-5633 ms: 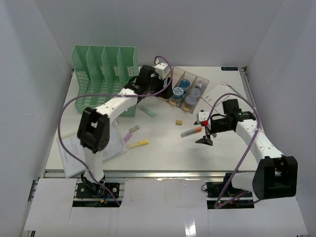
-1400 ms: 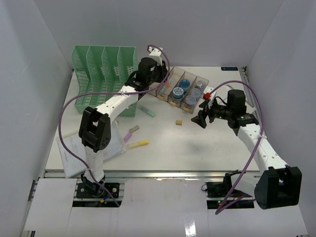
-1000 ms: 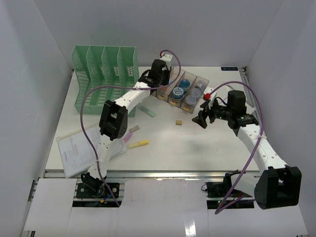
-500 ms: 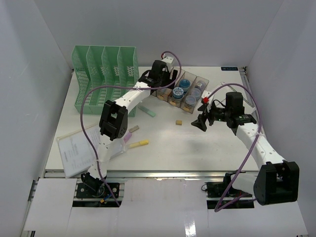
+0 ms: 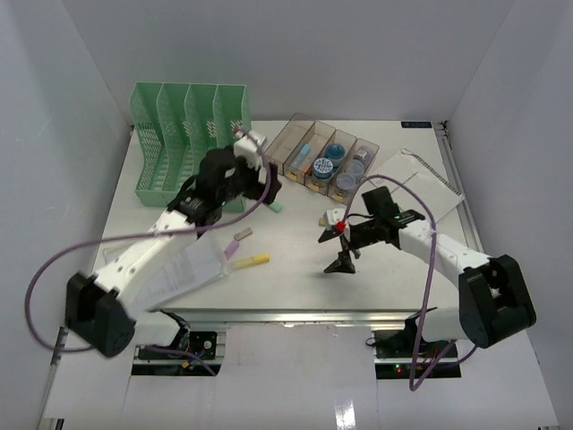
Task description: Organize the desk
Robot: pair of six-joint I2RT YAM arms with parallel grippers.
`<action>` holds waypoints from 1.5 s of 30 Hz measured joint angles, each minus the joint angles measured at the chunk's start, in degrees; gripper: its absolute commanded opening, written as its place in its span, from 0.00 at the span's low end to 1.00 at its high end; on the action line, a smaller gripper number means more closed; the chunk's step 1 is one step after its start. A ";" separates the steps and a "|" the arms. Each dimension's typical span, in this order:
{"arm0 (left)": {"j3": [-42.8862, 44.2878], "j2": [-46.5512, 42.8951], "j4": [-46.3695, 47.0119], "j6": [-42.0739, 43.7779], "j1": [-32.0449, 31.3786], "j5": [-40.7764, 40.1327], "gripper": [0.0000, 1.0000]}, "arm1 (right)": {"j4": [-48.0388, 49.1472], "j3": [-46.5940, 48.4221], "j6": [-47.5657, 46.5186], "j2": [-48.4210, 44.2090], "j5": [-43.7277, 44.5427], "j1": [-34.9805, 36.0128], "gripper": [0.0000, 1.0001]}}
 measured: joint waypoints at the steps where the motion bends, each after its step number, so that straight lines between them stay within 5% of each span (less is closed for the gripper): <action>1: -4.33 -5.14 -0.02 -0.08 0.00 0.00 0.98 | 0.06 1.08 -0.26 1.31 1.02 2.46 0.98; 9: -28.27 -34.52 1.98 -1.68 0.13 -8.41 0.98 | 2.23 19.24 1.11 18.23 18.75 22.99 1.00; 18: -32.66 -47.36 -1.57 -1.95 0.28 -23.55 0.98 | 4.90 30.73 6.32 34.50 29.99 30.21 0.99; 28: -33.01 -51.52 -1.52 -2.98 0.27 -29.13 0.98 | 5.31 35.68 10.02 41.34 31.12 30.66 0.72; 36: -33.75 -51.08 -1.41 -3.86 0.28 -29.70 0.95 | 5.27 35.63 10.32 41.56 30.65 30.69 0.28; 45: -35.09 -48.69 -1.10 -14.24 0.28 -22.61 0.88 | 6.26 30.63 8.61 38.22 29.45 29.93 0.08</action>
